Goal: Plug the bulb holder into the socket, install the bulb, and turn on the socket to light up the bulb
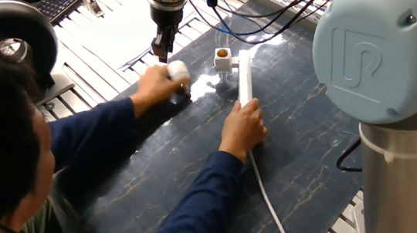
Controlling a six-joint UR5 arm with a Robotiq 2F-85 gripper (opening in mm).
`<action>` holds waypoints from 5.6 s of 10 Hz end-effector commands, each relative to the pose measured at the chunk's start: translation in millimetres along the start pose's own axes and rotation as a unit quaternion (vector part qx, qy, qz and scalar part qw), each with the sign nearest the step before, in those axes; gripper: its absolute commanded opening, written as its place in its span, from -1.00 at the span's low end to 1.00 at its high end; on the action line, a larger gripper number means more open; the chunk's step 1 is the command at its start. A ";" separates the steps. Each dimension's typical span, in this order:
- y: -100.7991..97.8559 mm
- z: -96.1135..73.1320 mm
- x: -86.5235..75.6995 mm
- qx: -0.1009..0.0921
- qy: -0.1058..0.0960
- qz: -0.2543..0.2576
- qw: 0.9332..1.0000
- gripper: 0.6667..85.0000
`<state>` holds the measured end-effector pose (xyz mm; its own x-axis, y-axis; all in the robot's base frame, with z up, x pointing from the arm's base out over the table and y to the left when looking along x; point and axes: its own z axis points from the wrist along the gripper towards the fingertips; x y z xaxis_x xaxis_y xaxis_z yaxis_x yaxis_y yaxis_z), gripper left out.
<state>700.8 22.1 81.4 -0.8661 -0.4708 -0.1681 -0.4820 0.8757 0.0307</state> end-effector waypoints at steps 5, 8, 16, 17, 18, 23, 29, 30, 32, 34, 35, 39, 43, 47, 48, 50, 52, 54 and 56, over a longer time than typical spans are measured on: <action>-20.7 -3.4 7.0 0.037 0.013 -0.019 0.999 0.09; -40.8 -12.4 19.5 0.076 0.036 -0.010 0.996 0.07; -4.7 -8.0 7.3 0.013 0.012 0.015 1.000 0.15; -1.1 -8.0 5.7 0.007 0.010 0.010 1.000 0.19; -0.1 -8.0 5.1 0.005 0.009 0.006 1.000 0.19; 2.4 -9.3 5.4 0.001 0.009 0.019 1.000 0.23; 1.5 -10.8 7.9 0.003 0.013 0.017 1.000 0.12; -0.4 -10.7 10.3 0.006 0.018 0.021 1.000 -0.11; -2.2 -11.1 17.2 0.012 0.032 0.036 0.999 -0.57; 0.3 -11.8 22.2 0.010 0.045 0.049 0.998 -0.99; 3.3 -12.1 22.3 0.005 0.045 0.050 0.998 -0.99; -10.5 -36.2 39.1 0.017 0.063 0.012 0.998 -0.99; -20.5 -62.6 53.2 0.027 0.054 -0.018 0.998 -0.99; -29.8 -82.8 65.6 0.045 0.053 -0.092 0.993 -0.99; -34.4 -86.4 68.8 0.053 0.054 -0.115 0.990 -0.99; -35.5 -90.7 75.8 0.052 0.055 -0.158 0.985 -0.99; -32.9 -92.8 88.9 0.042 0.063 -0.181 0.981 -0.99; -26.3 -90.4 101.0 0.023 0.064 -0.205 0.976 -0.99; -32.5 -95.6 111.9 0.033 0.082 -0.214 0.973 -0.99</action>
<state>618.3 -62.5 152.9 -0.6336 -0.7736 -0.0103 -0.7707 0.6323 -0.0788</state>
